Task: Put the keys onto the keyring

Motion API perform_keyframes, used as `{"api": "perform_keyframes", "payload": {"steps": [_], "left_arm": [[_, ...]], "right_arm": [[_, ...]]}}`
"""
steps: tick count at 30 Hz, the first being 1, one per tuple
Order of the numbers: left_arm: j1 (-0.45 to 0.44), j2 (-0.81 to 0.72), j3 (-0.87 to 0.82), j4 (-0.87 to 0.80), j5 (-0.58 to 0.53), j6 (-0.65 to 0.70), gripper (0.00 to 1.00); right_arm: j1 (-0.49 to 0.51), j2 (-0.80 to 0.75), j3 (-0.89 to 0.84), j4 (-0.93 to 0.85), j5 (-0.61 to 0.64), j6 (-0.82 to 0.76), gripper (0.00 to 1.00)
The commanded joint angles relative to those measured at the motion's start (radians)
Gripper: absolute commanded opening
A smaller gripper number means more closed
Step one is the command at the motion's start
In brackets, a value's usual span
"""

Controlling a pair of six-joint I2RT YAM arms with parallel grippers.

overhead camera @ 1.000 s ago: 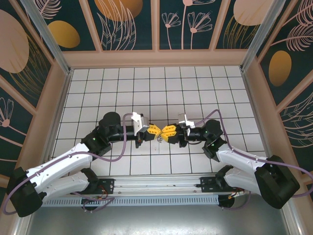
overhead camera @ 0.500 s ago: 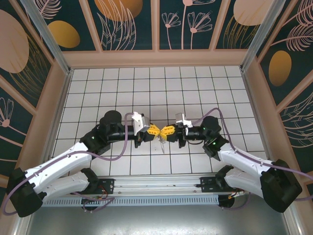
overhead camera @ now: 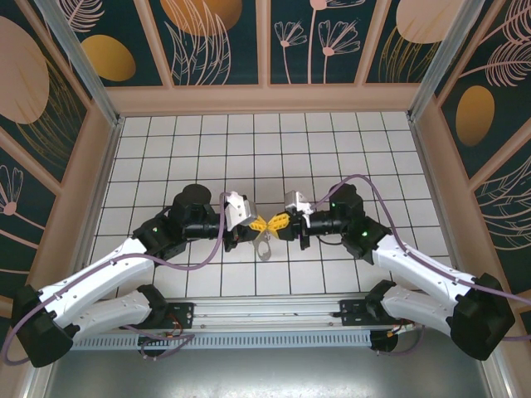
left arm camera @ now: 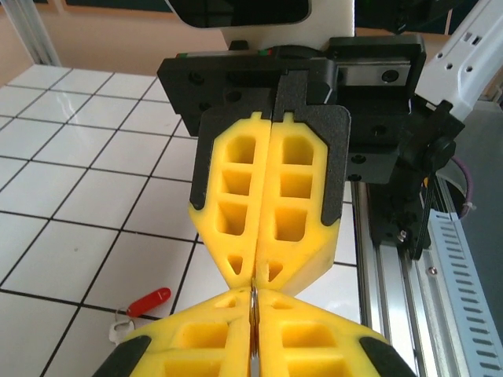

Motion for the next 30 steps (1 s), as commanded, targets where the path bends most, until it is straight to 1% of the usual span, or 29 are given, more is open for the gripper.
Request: {"api": "perform_keyframes", "payload": {"steps": [1, 13, 18, 22, 30], "left_arm": [[0.0, -0.011, 0.02, -0.023, 0.022, 0.021, 0.08], [0.0, -0.014, 0.025, -0.06, -0.002, 0.024, 0.1], [-0.001, -0.015, 0.022, -0.071, -0.016, 0.026, 0.11], [0.0, -0.023, 0.019, -0.083, -0.03, 0.022, 0.14], [0.0, -0.03, 0.015, -0.078, -0.027, 0.02, 0.13]], "right_arm": [[0.009, -0.014, 0.04, -0.038, 0.041, -0.041, 0.0], [0.063, -0.04, 0.053, -0.09, 0.115, -0.101, 0.0], [0.065, -0.051, 0.045, -0.084, 0.118, -0.103, 0.0], [0.065, -0.055, 0.042, -0.081, 0.118, -0.103, 0.0], [0.066, -0.049, 0.042, -0.083, 0.113, -0.105, 0.0]]}}
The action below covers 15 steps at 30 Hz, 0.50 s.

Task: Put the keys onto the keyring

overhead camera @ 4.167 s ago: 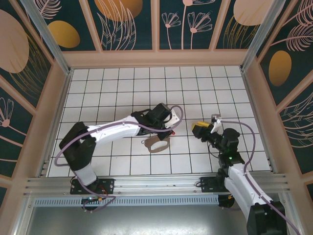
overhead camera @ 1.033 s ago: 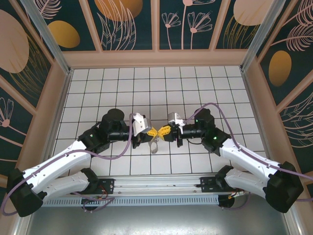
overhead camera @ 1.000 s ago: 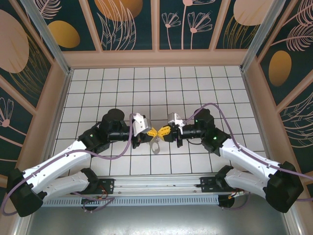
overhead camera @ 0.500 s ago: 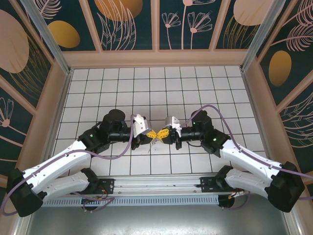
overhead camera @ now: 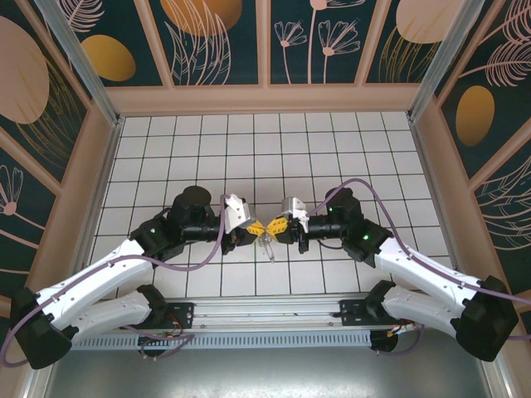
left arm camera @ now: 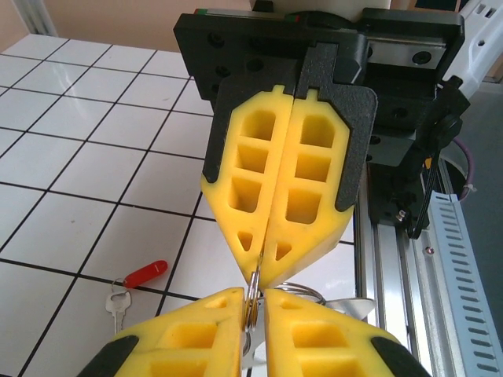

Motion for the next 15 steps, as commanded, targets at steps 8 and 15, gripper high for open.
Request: {"api": "perform_keyframes", "payload": {"steps": [8, 15], "left_arm": [[0.0, 0.01, 0.02, 0.003, 0.008, 0.021, 0.12], [0.0, 0.015, 0.02, -0.002, -0.001, 0.024, 0.0]], "right_arm": [[0.025, -0.005, 0.039, -0.004, 0.02, -0.031, 0.0], [0.026, -0.02, 0.032, 0.002, 0.024, -0.032, 0.0]]}}
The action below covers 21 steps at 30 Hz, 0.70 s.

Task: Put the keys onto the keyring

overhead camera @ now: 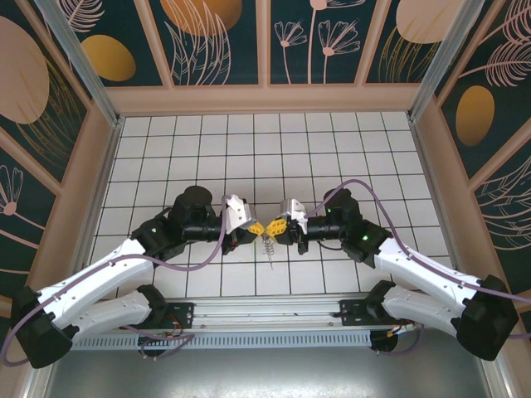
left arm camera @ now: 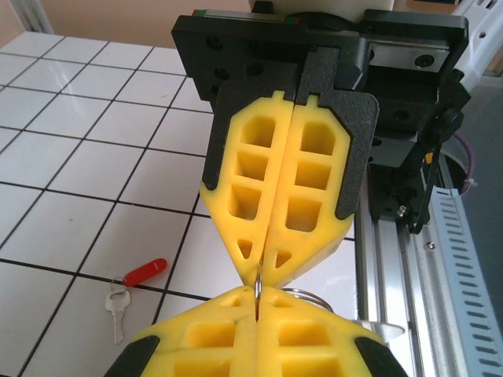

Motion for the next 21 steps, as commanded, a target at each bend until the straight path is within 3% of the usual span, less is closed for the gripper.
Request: {"api": "perform_keyframes", "payload": {"steps": [1, 5, 8, 12, 21], "left_arm": [[-0.001, 0.006, 0.02, 0.002, -0.005, 0.007, 0.0], [-0.001, 0.0, 0.017, 0.014, 0.0, -0.001, 0.0], [-0.001, -0.032, -0.002, 0.055, -0.022, -0.015, 0.0], [-0.001, -0.073, -0.036, 0.121, -0.022, -0.042, 0.0], [-0.001, -0.165, -0.129, 0.296, -0.006, -0.141, 0.0]], "right_arm": [[0.011, -0.024, 0.03, 0.023, -0.001, -0.017, 0.0], [0.01, -0.043, 0.018, 0.043, 0.031, 0.003, 0.04], [0.007, -0.054, 0.001, 0.066, 0.081, 0.054, 0.28], [-0.037, -0.085, -0.03, 0.1, 0.089, 0.131, 0.43], [-0.176, -0.124, -0.054, 0.122, 0.15, 0.259, 0.47]]}}
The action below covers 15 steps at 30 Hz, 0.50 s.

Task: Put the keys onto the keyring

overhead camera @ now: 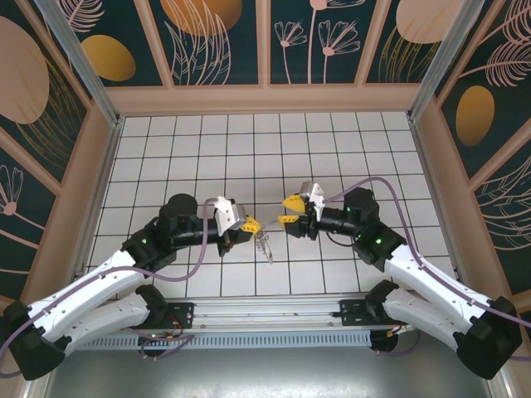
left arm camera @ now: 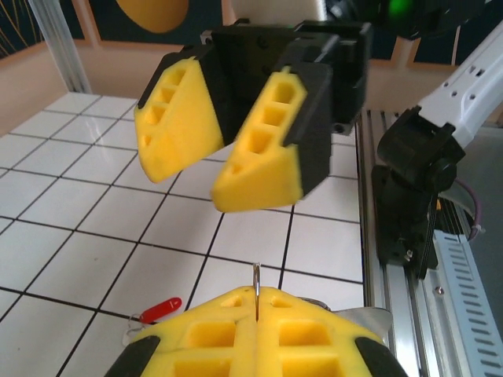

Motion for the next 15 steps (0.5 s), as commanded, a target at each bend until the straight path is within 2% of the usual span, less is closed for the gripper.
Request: {"api": "perform_keyframes", "payload": {"steps": [1, 5, 15], "left_arm": [[-0.001, -0.037, -0.033, 0.145, 0.019, -0.066, 0.0], [-0.001, -0.052, -0.039, 0.136, 0.005, -0.078, 0.0], [-0.001, -0.103, -0.082, 0.07, -0.199, -0.121, 0.0]], "right_arm": [[-0.053, -0.001, -0.014, 0.05, 0.037, 0.09, 0.47], [-0.085, 0.082, 0.019, -0.026, 0.1, 0.102, 0.47], [-0.097, 0.496, 0.214, -0.257, 0.225, 0.094, 0.55]]}}
